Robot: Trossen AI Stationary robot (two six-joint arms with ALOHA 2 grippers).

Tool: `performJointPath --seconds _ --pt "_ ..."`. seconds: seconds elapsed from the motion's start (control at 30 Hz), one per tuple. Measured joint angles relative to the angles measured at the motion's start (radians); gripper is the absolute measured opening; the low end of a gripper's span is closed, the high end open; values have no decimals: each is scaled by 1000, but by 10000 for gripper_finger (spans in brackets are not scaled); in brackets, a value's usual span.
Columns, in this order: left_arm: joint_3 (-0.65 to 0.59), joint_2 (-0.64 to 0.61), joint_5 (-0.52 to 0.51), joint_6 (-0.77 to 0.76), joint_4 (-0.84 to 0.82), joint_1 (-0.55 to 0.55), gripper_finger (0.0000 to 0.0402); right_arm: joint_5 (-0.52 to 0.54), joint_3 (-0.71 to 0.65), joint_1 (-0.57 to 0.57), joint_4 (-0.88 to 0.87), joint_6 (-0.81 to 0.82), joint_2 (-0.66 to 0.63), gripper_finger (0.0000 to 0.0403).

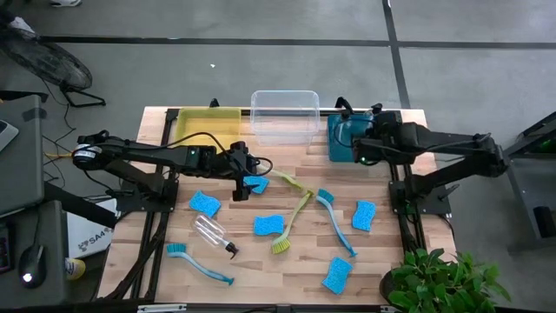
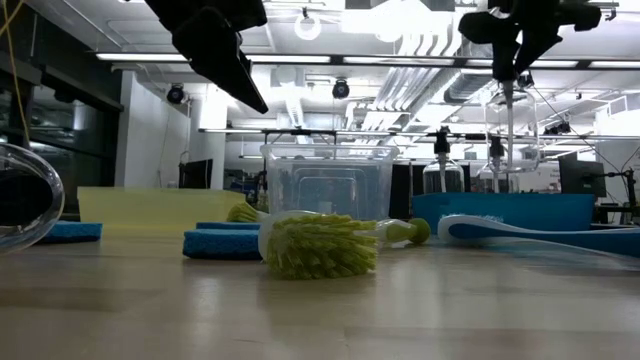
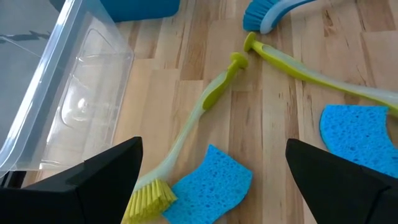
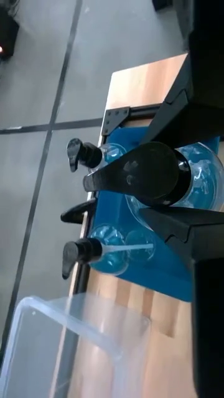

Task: Pick & Place Kitchen Sink Supplies
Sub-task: Put the transparent spray bottle into the blue bin

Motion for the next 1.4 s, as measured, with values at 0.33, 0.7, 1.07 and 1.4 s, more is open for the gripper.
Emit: performJointPath --seconds 0.33,0.7,1.07,1.4 --pt "0 0 0 -14 0 0 388 -14 -29 -72 39 58 10 125" --pt "0 0 1 -14 -13 0 388 7 -242 -177 164 78 -4 125" --pt "0 0 0 -16 -11 0 388 30 -446 -236 366 38 -120 125" --pt "0 0 1 -34 -7 0 388 49 -459 -277 385 -69 -241 134"
